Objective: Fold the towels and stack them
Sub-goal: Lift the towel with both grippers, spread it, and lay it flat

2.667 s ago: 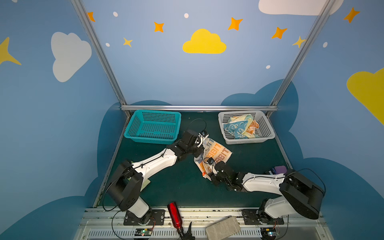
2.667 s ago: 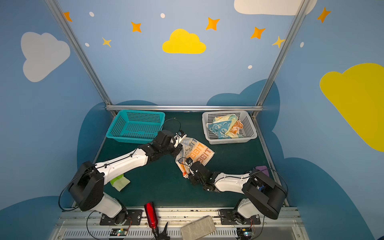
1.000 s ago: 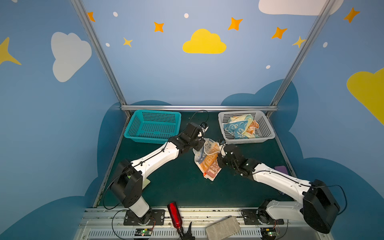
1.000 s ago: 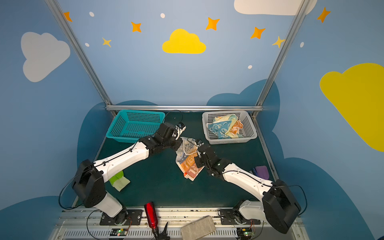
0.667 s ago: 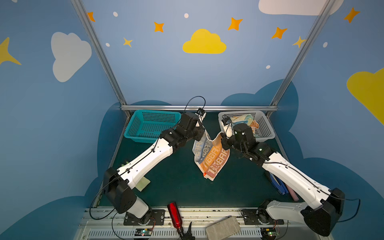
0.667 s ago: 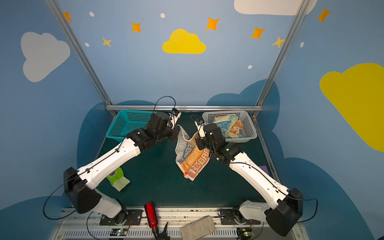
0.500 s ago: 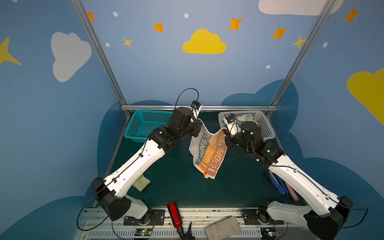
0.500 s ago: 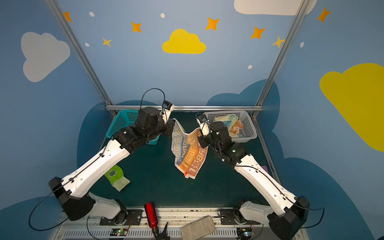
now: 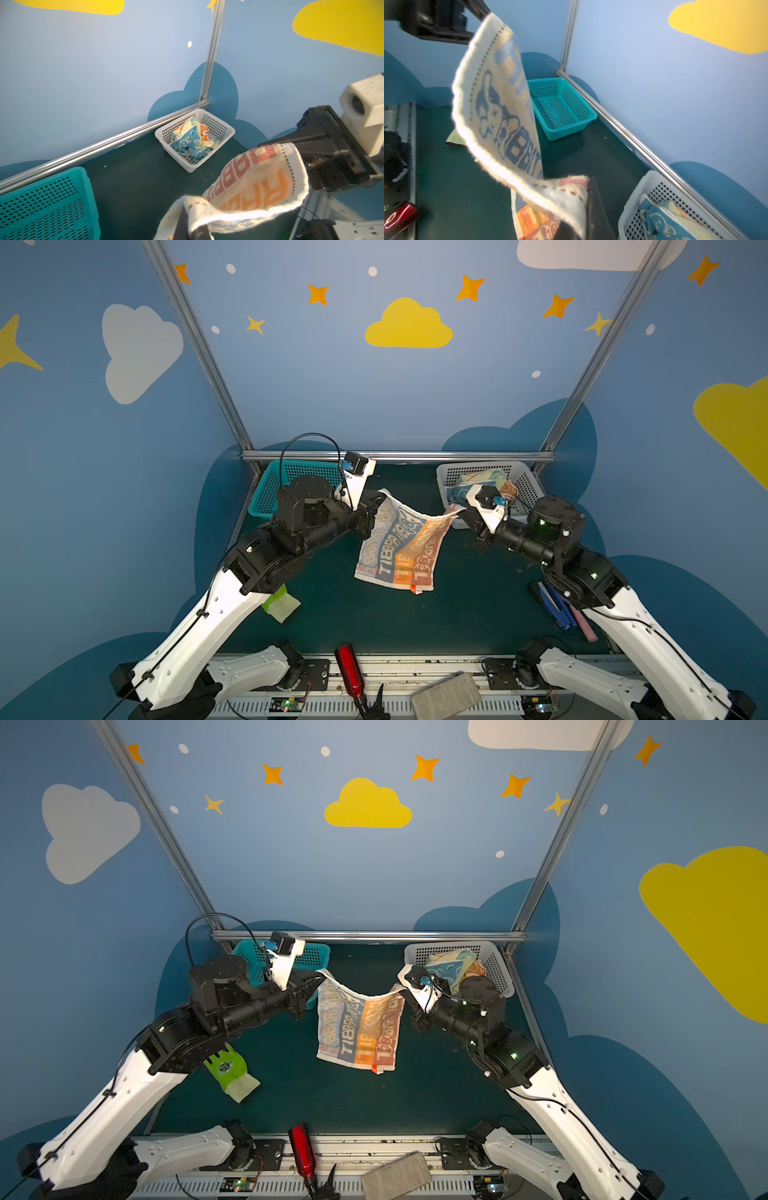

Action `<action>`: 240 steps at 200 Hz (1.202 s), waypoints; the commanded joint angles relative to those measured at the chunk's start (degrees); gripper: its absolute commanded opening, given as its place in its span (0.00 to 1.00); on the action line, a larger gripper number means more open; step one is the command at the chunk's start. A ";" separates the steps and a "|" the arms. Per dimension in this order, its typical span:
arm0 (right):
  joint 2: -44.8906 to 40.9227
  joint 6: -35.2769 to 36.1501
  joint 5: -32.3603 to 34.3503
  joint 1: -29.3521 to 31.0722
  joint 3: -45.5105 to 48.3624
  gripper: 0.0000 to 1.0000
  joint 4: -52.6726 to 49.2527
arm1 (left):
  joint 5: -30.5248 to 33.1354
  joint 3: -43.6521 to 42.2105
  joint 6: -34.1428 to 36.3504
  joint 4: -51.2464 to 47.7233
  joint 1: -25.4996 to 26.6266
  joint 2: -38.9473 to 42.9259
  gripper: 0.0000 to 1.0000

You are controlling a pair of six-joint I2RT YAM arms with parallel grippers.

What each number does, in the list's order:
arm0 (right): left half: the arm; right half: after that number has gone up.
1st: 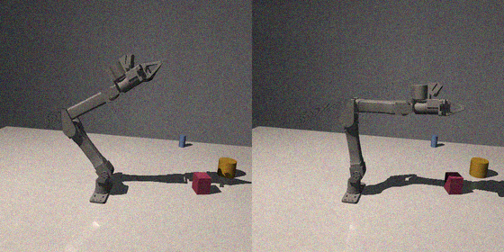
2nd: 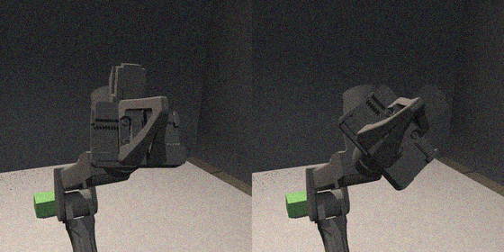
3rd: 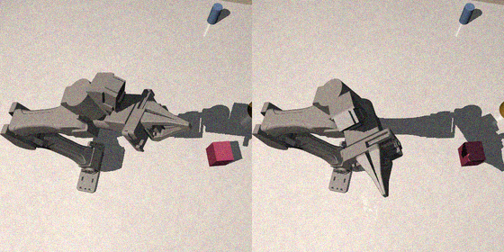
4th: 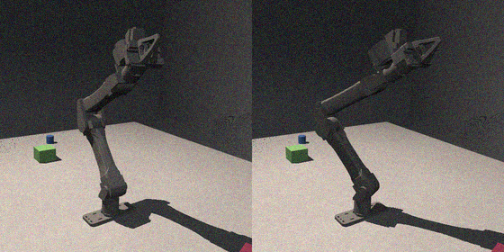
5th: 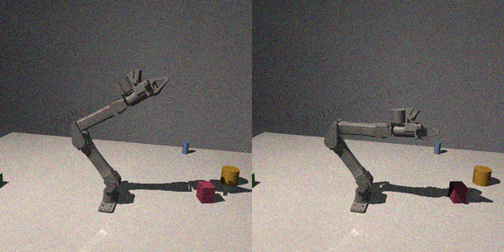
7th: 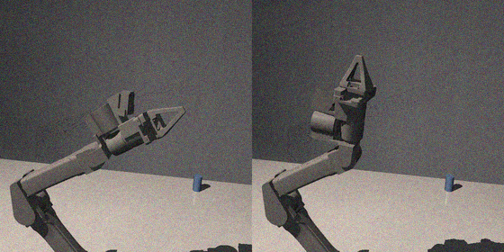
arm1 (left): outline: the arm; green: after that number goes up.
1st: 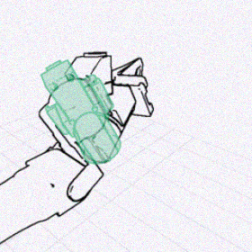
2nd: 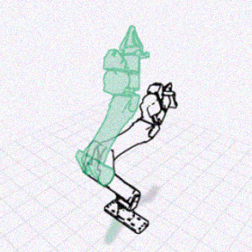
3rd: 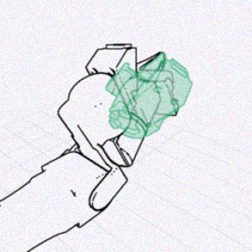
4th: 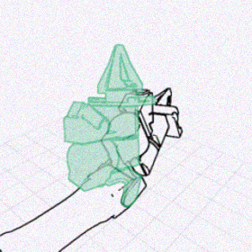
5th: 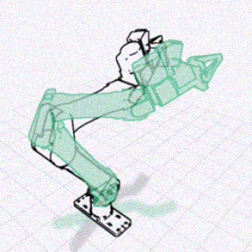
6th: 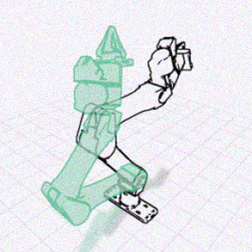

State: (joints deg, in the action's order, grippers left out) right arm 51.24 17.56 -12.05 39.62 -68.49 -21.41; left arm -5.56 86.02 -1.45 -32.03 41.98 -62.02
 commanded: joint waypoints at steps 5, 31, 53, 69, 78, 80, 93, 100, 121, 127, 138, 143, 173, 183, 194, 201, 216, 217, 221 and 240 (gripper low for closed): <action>-3.70 0.66 -7.64 0.46 -2.57 0.00 -0.10 | -6.17 -0.28 -3.35 0.98 0.30 2.24 0.04; -4.80 -2.24 -10.76 0.64 -5.26 0.00 -1.49 | -9.33 -0.70 -5.78 2.40 0.39 4.42 0.04; -4.93 -4.04 -12.59 0.73 -6.57 0.00 -1.99 | -8.98 -1.54 -7.36 3.40 0.47 5.83 0.04; -4.91 -4.52 -12.57 0.77 -6.57 0.00 -1.78 | -8.57 -2.24 -8.35 4.17 0.47 6.64 0.04; -4.71 -4.54 -12.11 0.77 -6.35 0.00 -1.71 | -8.13 -2.55 -8.68 4.34 0.44 6.96 0.04; -4.72 -4.53 -12.05 0.78 -6.27 0.00 -1.68 | -7.97 -2.66 -8.79 4.41 0.47 6.99 0.04; -4.36 -4.23 -10.68 0.76 -5.68 0.00 -1.56 | -7.04 -3.51 -9.33 5.02 0.46 7.31 0.04; -4.16 -3.96 -9.69 0.73 -5.36 0.00 -1.40 | -5.41 -3.89 -9.35 5.23 0.47 7.31 0.04; -3.16 -2.93 -6.23 0.59 -3.99 0.00 -0.57 | -1.12 -4.21 -8.83 4.67 0.43 6.37 0.04; -2.73 -2.49 -5.05 0.47 -3.72 0.00 -0.39 | 0.18 -4.18 -8.68 4.40 0.42 5.80 0.04; -1.60 -1.54 -2.97 0.09 -3.24 0.00 -0.06 | 2.17 -4.04 -7.95 3.94 0.34 4.75 0.04; -0.92 -1.16 -2.21 -0.16 -3.13 0.00 0.08 | 2.80 -4.08 -7.43 3.89 0.43 4.15 0.04; 4.54 1.31 0.28 -3.02 -2.43 0.00 0.87 | 7.17 -4.71 -5.86 3.09 -0.29 -0.07 0.04; 6.71 1.17 -0.17 -4.64 -2.26 0.00 1.30 | 8.29 -4.66 -5.49 2.44 -1.00 -1.81 0.04; 9.09 0.87 -1.06 -6.42 -1.94 0.00 2.12 | 9.57 -4.85 -5.31 2.06 -2.07 -3.89 0.04; 10.58 0.55 -1.57 -7.67 -1.51 0.00 2.91 | 10.51 -5.21 -5.18 2.19 -2.94 -5.25 0.04; 13.70 0.44 -3.14 -10.26 -0.59 0.00 4.89 | 12.00 -6.40 -5.20 3.10 -5.20 -8.22 0.04; 13.92 0.40 -3.28 -10.39 -0.55 0.00 5.02 | 12.08 -6.44 -5.21 3.24 -5.35 -8.39 0.04; 14.74 -1.44 -3.63 -11.03 -0.30 0.00 5.60 | 12.22 -6.74 -5.12 3.64 -6.05 -9.26 0.04; 18.83 -2.52 -5.70 -13.65 0.54 0.00 8.42 | 12.99 -7.78 -4.90 5.47 -8.64 -13.64 0.04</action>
State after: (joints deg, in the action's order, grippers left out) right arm 67.05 16.88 -14.98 28.49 -68.88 -18.37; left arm 4.01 79.42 -7.31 -28.75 36.14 -71.75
